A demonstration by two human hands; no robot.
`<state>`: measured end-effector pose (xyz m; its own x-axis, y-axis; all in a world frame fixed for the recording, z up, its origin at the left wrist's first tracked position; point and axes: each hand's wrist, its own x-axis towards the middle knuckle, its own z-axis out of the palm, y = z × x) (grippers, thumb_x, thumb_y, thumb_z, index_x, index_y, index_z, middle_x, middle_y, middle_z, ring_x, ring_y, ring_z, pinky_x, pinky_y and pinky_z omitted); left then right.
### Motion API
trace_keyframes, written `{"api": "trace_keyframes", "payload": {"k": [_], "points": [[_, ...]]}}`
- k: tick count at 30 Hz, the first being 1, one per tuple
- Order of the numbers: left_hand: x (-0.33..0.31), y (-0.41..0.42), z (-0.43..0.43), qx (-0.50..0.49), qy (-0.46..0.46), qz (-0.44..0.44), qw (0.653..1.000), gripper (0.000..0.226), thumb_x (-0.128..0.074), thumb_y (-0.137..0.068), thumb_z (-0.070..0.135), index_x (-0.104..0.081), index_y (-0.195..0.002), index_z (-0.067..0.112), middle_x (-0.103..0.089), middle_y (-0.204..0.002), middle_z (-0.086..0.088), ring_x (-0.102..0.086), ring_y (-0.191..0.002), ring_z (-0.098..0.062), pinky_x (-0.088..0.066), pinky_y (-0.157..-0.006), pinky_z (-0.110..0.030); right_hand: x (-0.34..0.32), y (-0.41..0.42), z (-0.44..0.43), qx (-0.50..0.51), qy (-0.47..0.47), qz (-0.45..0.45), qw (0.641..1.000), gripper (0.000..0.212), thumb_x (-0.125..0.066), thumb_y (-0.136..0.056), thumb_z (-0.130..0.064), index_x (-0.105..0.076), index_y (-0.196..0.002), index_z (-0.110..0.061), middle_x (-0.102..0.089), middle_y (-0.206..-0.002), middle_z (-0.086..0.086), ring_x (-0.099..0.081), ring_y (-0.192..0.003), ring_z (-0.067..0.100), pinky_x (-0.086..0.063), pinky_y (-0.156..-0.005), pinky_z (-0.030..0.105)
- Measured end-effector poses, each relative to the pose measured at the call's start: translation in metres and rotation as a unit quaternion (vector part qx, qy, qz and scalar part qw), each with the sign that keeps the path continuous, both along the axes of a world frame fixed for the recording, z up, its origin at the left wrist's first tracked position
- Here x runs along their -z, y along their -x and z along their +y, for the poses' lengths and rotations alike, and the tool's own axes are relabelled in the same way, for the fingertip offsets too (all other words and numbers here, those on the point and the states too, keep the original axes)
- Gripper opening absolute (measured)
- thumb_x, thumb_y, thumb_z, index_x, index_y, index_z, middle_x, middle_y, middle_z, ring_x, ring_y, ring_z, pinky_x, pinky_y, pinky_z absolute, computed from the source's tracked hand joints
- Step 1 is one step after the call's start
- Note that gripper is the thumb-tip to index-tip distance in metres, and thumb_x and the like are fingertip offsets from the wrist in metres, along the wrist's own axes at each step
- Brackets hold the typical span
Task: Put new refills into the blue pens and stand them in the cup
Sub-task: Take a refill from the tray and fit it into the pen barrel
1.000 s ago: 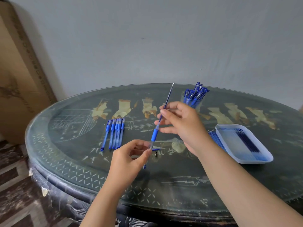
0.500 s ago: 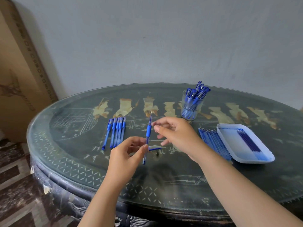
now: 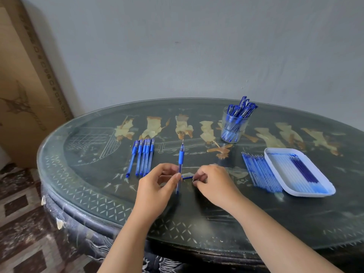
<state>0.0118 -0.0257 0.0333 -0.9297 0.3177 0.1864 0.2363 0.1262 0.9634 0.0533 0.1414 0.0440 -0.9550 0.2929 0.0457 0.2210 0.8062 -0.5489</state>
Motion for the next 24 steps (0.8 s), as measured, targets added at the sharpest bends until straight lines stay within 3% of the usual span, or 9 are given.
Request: {"api": "trace_keyframes", "payload": {"k": [3, 6, 10, 13, 18, 24], "points": [[0.002, -0.002, 0.004, -0.005, -0.016, 0.006, 1.0, 0.013, -0.07, -0.088, 0.011, -0.07, -0.093, 0.022, -0.072, -0.086, 0.006, -0.072, -0.085, -0.014, -0.057, -0.086, -0.045, -0.003, 0.0, 0.002, 0.023, 0.054, 0.03, 0.998, 0.006, -0.069, -0.088, -0.022, -0.069, -0.093, -0.02, -0.065, -0.082, -0.008, -0.061, -0.076, 0.006, -0.05, -0.067, 0.018], [0.004, -0.003, 0.005, -0.007, -0.035, -0.003, 0.999, 0.014, -0.07, -0.087, 0.009, -0.071, -0.093, 0.021, -0.072, -0.087, 0.004, -0.072, -0.084, -0.017, -0.057, -0.086, -0.046, -0.012, 0.003, 0.004, 0.048, 0.134, 0.079, 0.987, 0.003, -0.07, -0.086, -0.021, -0.067, -0.086, -0.022, -0.067, -0.079, -0.007, -0.065, -0.076, 0.008, -0.056, -0.072, 0.026], [0.005, -0.002, 0.004, -0.003, -0.047, -0.013, 0.999, 0.014, -0.071, -0.087, 0.009, -0.072, -0.093, 0.021, -0.073, -0.089, 0.001, -0.071, -0.086, -0.018, -0.057, -0.086, -0.045, -0.042, 0.007, -0.001, 0.025, 0.352, 0.129, 0.927, 0.003, -0.067, -0.09, -0.011, -0.066, -0.091, -0.014, -0.074, -0.085, 0.003, -0.073, -0.084, 0.017, -0.06, -0.078, 0.033], [0.005, -0.002, 0.004, 0.001, -0.042, -0.014, 0.999, 0.013, -0.071, -0.087, 0.011, -0.072, -0.094, 0.021, -0.073, -0.089, 0.002, -0.071, -0.086, -0.016, -0.058, -0.086, -0.042, -0.067, 0.011, -0.004, -0.011, 0.426, 0.142, 0.893, 0.005, -0.063, -0.092, -0.005, -0.064, -0.097, -0.006, -0.075, -0.089, 0.009, -0.074, -0.085, 0.02, -0.061, -0.078, 0.033], [0.005, -0.002, 0.004, 0.004, -0.038, -0.013, 0.999, 0.012, -0.072, -0.086, 0.013, -0.072, -0.094, 0.022, -0.073, -0.09, 0.003, -0.071, -0.086, -0.016, -0.058, -0.086, -0.042, -0.084, 0.016, -0.006, -0.053, 0.368, 0.134, 0.919, 0.004, -0.065, -0.091, -0.005, -0.063, -0.094, -0.006, -0.073, -0.093, 0.014, -0.074, -0.084, 0.024, -0.062, -0.075, 0.035], [0.004, -0.002, 0.004, 0.005, -0.031, -0.007, 0.999, 0.012, -0.072, -0.086, 0.013, -0.072, -0.094, 0.021, -0.073, -0.091, 0.005, -0.071, -0.085, -0.014, -0.058, -0.086, -0.041, -0.083, 0.019, -0.003, -0.073, 0.205, 0.091, 0.972, 0.005, -0.067, -0.089, -0.013, -0.065, -0.089, -0.017, -0.073, -0.086, 0.004, -0.072, -0.081, 0.017, -0.061, -0.077, 0.042]]}}
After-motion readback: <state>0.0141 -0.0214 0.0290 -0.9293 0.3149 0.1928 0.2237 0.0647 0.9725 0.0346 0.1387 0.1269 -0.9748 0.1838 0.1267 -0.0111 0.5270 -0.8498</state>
